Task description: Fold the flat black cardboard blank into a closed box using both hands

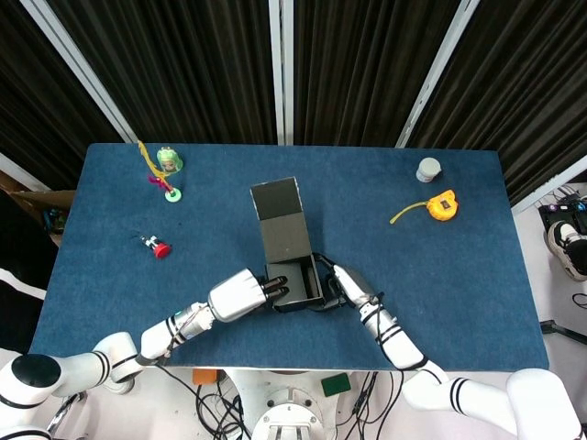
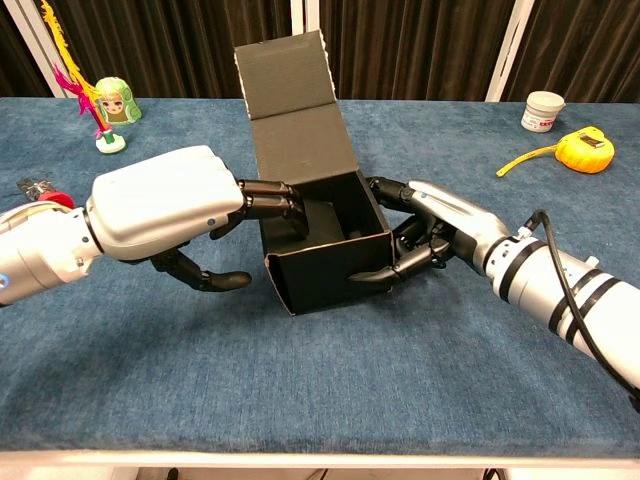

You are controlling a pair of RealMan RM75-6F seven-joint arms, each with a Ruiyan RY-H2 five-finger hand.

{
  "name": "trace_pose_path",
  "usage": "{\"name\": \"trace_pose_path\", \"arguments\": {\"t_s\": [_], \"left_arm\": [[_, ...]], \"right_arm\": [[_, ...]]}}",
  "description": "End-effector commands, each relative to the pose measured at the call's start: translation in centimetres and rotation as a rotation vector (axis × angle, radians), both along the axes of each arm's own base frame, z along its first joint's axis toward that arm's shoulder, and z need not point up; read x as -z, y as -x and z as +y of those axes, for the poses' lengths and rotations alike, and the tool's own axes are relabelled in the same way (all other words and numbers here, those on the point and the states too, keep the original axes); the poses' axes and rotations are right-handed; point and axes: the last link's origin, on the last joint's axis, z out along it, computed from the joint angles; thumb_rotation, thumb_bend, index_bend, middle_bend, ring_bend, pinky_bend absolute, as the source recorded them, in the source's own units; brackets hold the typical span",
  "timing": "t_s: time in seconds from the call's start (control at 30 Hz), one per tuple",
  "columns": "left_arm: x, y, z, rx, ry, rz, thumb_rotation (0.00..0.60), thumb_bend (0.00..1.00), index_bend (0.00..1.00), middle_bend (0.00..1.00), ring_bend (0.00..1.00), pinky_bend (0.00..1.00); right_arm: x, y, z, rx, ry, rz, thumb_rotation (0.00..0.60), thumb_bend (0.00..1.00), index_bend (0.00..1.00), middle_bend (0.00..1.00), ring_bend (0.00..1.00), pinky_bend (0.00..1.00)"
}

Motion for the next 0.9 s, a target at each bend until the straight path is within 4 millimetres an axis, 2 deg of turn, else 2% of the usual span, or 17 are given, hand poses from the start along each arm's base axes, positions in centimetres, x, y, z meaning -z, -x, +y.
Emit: {"name": "trace_pose_path", "arguments": {"t_s": [0.03,0.33,0.67,0.9], "left_arm": [[0.1,-0.1,0.1,0.004,-0.006,0.019,0.600,0.24,0.30,0.28,0.66,0.99],[0.4,-0.6,0.0,0.000,0.003,0.078,0.600,0.23,0.28,0.30,0.66,0.99],[1.2,-0.5,-0.1,0.012,-0.008,0.151,0.600,0.23,0.38,0.33,0.67,0.99],[1.2,-0.6,-0.1,0.043,-0.030,0.159,0.600,0.23,0.52,0.49,0.69,0.99]], "right_arm": [[0.0,0.3,0.1,-0.009,0.002,0.009,0.600,0.30,0.30,0.37,0.78,1.00],[0.0,0.9,0.2,-0.021,-0.008,0.009,0.600,0.31,0.27,0.36,0.78,1.00],[-0.2,1.5,0.5,-0.043,-0.026,0.000,0.600,0.33,0.26,0.34,0.77,1.00],[-0.3,1.5,0.7,-0.036,-0.026,-0.025,0.600,0.33,0.26,0.34,0.77,1.00]]}}
